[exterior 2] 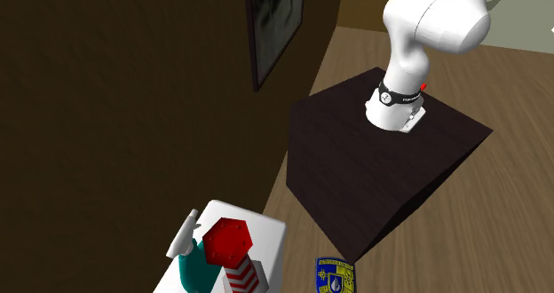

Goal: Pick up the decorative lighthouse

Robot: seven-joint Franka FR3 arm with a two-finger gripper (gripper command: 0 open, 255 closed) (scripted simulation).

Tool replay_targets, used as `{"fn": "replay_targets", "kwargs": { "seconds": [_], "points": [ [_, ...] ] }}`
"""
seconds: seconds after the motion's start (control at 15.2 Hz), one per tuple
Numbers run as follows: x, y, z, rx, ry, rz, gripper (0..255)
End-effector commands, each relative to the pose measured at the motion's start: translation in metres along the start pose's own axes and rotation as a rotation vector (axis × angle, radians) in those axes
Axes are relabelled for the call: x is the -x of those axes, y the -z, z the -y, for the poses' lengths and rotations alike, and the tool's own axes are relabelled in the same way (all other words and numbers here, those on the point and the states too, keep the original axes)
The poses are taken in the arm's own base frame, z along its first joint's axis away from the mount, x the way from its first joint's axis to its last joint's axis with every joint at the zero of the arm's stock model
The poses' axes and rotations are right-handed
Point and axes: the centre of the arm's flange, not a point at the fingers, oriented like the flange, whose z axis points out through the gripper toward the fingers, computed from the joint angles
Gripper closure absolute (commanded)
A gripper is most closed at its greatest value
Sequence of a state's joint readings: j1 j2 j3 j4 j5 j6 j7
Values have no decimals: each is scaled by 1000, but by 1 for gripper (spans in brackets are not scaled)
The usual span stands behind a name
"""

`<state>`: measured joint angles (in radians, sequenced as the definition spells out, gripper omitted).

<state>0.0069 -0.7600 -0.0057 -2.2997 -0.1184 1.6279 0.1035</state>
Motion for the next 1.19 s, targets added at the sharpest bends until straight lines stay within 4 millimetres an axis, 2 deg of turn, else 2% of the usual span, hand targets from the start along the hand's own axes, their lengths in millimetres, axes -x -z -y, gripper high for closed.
{"fn": "replay_targets", "kwargs": {
  "seconds": [0.0, 0.53, 1.12],
  "points": [
    [0, 0, 0, 0, 0, 0, 0],
    [-61, -65, 31, -108, 49, -49, 0],
    [-132, -130, 78, -230, 104, -105, 0]
  ]
}}
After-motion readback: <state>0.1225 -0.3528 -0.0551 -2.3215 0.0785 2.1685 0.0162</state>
